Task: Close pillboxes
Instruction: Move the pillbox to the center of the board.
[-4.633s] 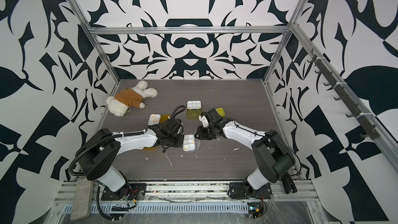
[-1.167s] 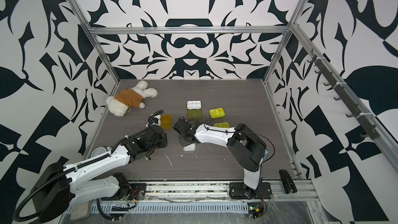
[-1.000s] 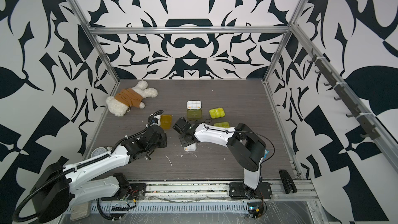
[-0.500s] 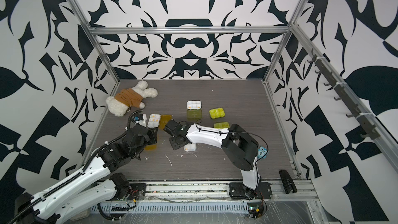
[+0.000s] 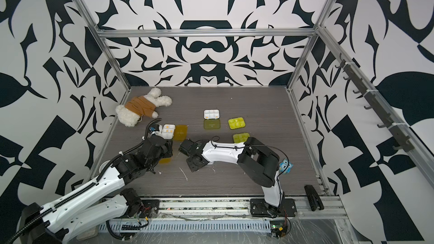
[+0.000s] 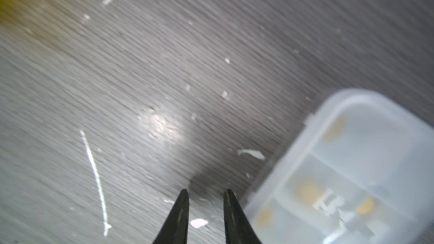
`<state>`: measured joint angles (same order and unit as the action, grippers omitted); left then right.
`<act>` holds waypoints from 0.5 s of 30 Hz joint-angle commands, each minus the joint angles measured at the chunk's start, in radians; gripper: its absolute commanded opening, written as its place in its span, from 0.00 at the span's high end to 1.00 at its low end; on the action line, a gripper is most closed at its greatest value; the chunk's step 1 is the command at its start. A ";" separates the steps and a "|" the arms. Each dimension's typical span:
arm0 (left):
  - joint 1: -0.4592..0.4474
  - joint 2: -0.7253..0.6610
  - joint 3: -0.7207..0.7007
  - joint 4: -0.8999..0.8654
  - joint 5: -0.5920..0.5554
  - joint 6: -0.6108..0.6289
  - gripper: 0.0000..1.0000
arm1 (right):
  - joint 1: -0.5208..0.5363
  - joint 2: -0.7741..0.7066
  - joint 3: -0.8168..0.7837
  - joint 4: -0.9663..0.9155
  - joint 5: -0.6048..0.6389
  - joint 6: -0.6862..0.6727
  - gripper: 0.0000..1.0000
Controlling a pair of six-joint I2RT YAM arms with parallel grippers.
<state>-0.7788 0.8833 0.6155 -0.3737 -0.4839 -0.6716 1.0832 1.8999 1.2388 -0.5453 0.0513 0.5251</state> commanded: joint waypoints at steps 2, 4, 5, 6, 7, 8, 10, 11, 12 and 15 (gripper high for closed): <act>0.004 0.019 0.031 0.035 0.017 0.005 0.65 | -0.010 -0.080 -0.041 -0.059 0.058 0.003 0.71; 0.004 0.027 0.032 0.042 0.025 0.006 0.65 | -0.023 -0.099 -0.064 -0.073 0.069 -0.002 0.71; 0.004 0.030 0.032 0.045 0.026 0.006 0.65 | -0.032 -0.110 -0.080 -0.076 0.076 -0.005 0.71; 0.006 0.032 0.032 0.045 0.027 0.005 0.65 | -0.044 -0.119 -0.093 -0.080 0.080 -0.009 0.71; 0.004 0.033 0.033 0.047 0.028 0.005 0.65 | -0.061 -0.131 -0.108 -0.081 0.081 -0.015 0.71; 0.004 0.035 0.031 0.050 0.030 0.005 0.65 | -0.081 -0.142 -0.124 -0.077 0.083 -0.021 0.71; 0.004 0.041 0.030 0.057 0.034 0.004 0.65 | -0.123 -0.158 -0.146 -0.071 0.084 -0.034 0.71; 0.004 0.047 0.029 0.059 0.038 0.006 0.65 | -0.147 -0.162 -0.158 -0.063 0.081 -0.043 0.71; 0.005 0.049 0.030 0.062 0.040 0.006 0.65 | -0.170 -0.165 -0.165 -0.055 0.079 -0.052 0.71; 0.004 0.059 0.032 0.068 0.042 0.006 0.65 | -0.240 -0.156 -0.170 -0.033 0.069 -0.082 0.71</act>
<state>-0.7788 0.9356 0.6170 -0.3199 -0.4484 -0.6647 0.8860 1.7660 1.0737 -0.5850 0.1013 0.4831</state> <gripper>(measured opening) 0.351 0.288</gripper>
